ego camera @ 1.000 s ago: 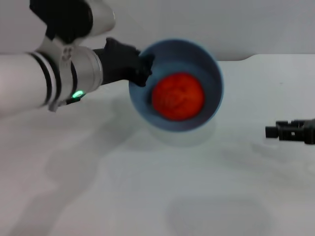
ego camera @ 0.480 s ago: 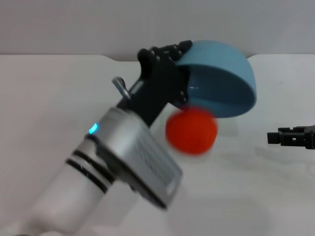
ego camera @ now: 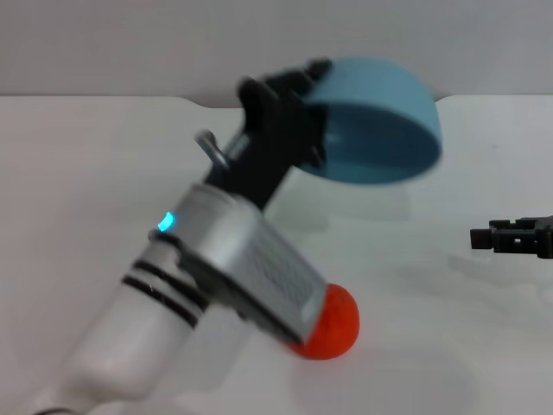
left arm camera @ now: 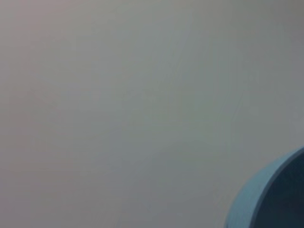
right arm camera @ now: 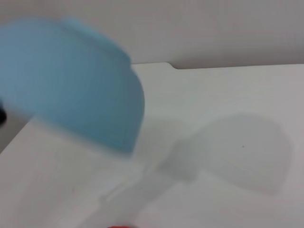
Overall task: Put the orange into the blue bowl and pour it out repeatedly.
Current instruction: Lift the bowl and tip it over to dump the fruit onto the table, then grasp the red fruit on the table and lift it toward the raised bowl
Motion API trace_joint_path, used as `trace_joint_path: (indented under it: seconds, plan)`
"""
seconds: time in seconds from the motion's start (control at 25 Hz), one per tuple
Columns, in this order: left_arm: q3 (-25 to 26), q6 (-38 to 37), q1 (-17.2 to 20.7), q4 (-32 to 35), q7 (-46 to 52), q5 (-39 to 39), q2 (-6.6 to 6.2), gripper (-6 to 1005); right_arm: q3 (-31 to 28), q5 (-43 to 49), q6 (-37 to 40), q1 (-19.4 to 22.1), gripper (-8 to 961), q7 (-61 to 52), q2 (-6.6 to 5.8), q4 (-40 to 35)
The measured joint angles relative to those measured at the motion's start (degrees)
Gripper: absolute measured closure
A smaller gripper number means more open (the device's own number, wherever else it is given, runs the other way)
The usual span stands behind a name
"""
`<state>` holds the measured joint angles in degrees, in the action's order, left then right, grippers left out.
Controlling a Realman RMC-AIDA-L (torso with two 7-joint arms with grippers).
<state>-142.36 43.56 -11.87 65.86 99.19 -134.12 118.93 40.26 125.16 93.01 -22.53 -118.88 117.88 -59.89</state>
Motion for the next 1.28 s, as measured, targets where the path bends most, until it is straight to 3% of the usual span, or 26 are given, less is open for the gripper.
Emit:
trace_joint_path:
  seconds: [0.16, 0.2, 0.24, 0.4, 0.52, 0.6, 0.64, 0.72, 0.8, 1.04, 1.28]
  plan:
    - [7.2, -12.05, 0.47, 8.69, 0.09, 14.54, -0.63, 1000, 0.0, 0.0, -0.06, -0.07, 410, 0.07, -0.02, 0.06]
    - [11.02, -18.19, 0.99, 11.26, 0.19, 17.65, -0.67, 1000, 0.05, 0.0, -0.13, -0.12, 410, 0.1, -0.02, 0.06]
    - [17.23, -28.94, 1.59, 14.61, 0.46, 21.97, -0.7, 1000, 0.19, 0.0, -0.17, -0.22, 410, 0.13, -0.01, 0.06]
    - [31.57, -51.92, 0.82, 16.95, 4.26, 29.08, -0.75, 1000, 0.55, 0.0, -0.47, -0.94, 410, 0.17, 0.02, 0.34]
    - [47.61, -75.17, -4.57, 12.2, 15.09, 31.45, -1.0, 1000, 0.64, -0.01, -1.25, -1.45, 411, 0.23, 0.23, 0.79]
    - [58.69, -89.18, -9.49, 6.17, 21.27, 30.63, -1.31, 1000, 0.68, -0.13, -1.6, -1.85, 411, 0.47, 0.34, 1.19]
    - [67.35, -98.73, -13.67, -0.13, 25.0, 28.45, -1.58, 1000, 0.68, -0.21, -1.64, -2.15, 411, 0.81, 0.36, 1.52]
    - [75.12, -106.68, -17.41, -4.94, 28.59, 23.37, -1.99, 1000, 0.7, -0.38, -2.77, -3.61, 410, 1.85, 0.46, 3.24]
    - [77.28, -109.41, -18.32, -5.98, 29.9, 21.03, -2.2, 1000, 0.72, -0.44, -3.36, -4.23, 410, 2.25, 0.51, 4.13]
    - [79.45, -123.65, -20.16, -3.87, 44.01, 2.54, -3.47, 999, 1.79, -0.16, -5.92, -9.5, 402, 8.47, 0.54, 12.23]
    - [79.75, -130.07, -18.01, 2.03, 49.43, -3.79, -2.95, 999, 11.53, 0.58, -8.87, -13.29, 390, 9.59, 0.52, 13.96]
